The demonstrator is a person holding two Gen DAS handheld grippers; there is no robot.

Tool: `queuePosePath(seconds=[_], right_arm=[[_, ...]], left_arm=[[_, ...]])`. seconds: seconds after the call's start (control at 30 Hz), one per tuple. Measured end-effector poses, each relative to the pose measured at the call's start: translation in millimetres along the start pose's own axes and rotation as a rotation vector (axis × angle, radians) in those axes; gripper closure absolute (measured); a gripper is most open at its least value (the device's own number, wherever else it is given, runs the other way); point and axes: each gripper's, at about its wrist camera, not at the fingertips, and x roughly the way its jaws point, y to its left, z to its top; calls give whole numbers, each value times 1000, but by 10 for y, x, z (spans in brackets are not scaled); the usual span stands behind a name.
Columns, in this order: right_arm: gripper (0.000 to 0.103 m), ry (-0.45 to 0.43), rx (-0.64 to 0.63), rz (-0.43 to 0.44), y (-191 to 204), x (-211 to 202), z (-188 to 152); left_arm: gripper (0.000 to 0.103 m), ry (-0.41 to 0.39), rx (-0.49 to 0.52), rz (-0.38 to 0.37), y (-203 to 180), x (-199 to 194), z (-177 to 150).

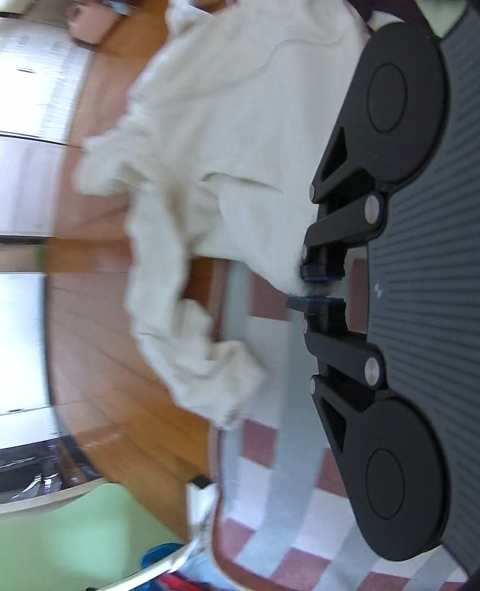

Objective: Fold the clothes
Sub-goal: 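Grasp the jacket front with the left gripper and pull it flat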

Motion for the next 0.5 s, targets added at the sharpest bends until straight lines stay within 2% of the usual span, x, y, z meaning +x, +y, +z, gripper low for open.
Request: queuePosePath(seconds=[0.03,0.13,0.17,0.27,0.33,0.37,0.4,0.43,0.5], right_arm=[[64,0,-6,1,25,-1,-13],[64,-17,-28,-2,100,11,-22],[61,-28,-38,-12,116,35,-8],[43,-32,6,-50,104,173,77],[44,-30,63,-17,70,253,132],[64,-42,80,12,65,263,161],[96,-69,83,41,76,244,197],[96,-103,81,46,100,187,245],[97,-200,58,-4,184,-72,386]], left_arm=[[96,21,-8,-4,15,48,-20],[96,17,-41,-11,25,54,10],[96,1,-39,-14,10,47,14],[96,-25,-38,-22,-32,44,1],[96,-24,-65,-58,-5,33,-7],[96,-24,-79,-76,9,28,-11],[96,-29,-91,-85,23,17,-10],[96,-47,-98,-72,39,-6,3],[96,-76,-130,-58,97,-47,32]])
